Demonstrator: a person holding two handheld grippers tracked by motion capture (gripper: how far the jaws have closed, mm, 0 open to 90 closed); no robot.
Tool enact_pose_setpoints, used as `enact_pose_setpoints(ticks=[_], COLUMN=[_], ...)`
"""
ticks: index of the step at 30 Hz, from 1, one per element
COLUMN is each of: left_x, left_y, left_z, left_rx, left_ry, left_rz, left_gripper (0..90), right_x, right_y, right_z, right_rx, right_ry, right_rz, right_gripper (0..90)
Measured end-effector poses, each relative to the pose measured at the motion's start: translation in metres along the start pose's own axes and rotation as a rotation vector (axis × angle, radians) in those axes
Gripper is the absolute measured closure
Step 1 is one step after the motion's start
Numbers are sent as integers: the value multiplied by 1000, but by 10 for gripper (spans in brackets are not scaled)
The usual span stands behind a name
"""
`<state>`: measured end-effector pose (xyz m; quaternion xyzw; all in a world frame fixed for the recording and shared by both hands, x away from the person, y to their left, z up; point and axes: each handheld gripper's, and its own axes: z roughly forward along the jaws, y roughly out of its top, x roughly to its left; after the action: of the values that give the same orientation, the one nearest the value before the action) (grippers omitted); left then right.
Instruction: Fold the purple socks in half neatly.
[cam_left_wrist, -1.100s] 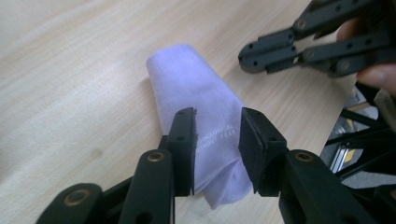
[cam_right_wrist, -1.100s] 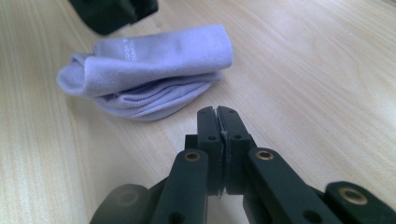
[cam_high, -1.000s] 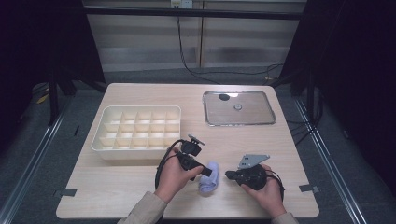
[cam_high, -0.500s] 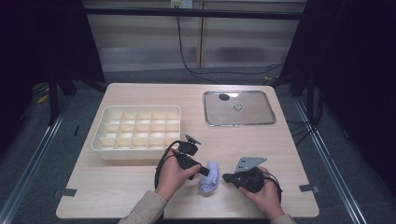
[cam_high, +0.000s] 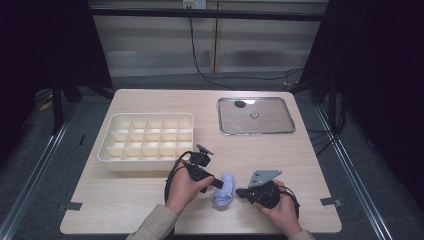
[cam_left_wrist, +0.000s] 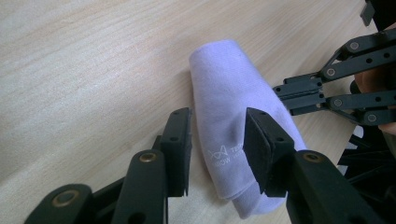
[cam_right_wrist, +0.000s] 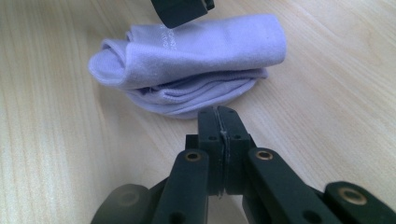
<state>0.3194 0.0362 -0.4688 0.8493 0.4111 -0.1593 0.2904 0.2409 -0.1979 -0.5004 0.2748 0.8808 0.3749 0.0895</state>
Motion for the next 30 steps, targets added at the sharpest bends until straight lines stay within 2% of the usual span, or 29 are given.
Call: enact_pose_setpoints(ticks=[9,10,17,22,27,28,30], left_x=[0,1,1,0,2,2,3], left_y=[-1,-1,-2,-1,-3,-3,-4], left_z=[6,6,8,8,9,10,10], left_rx=[-21,-10,-19,-24,-27,-39,-26], left_ry=[-14,-16,-22,-20,-19,-25,-30], left_rz=[-29,-22,-40,-29,-40,-57,-48], left_gripper=[591,590,587,579,578,579,581], right_x=[1,1,1,2,3,3,3], right_y=[0,0,1,1,2,2,2], right_z=[1,1,2,2,3,3,4], right_rx=[-1,-2,-7,-6,-7,-6,-9], right_ry=[5,6,8,12,13,11,14], right_rz=[1,-1,3,1,1,2,-6], right_gripper=[900,900,900,900,900,900,900])
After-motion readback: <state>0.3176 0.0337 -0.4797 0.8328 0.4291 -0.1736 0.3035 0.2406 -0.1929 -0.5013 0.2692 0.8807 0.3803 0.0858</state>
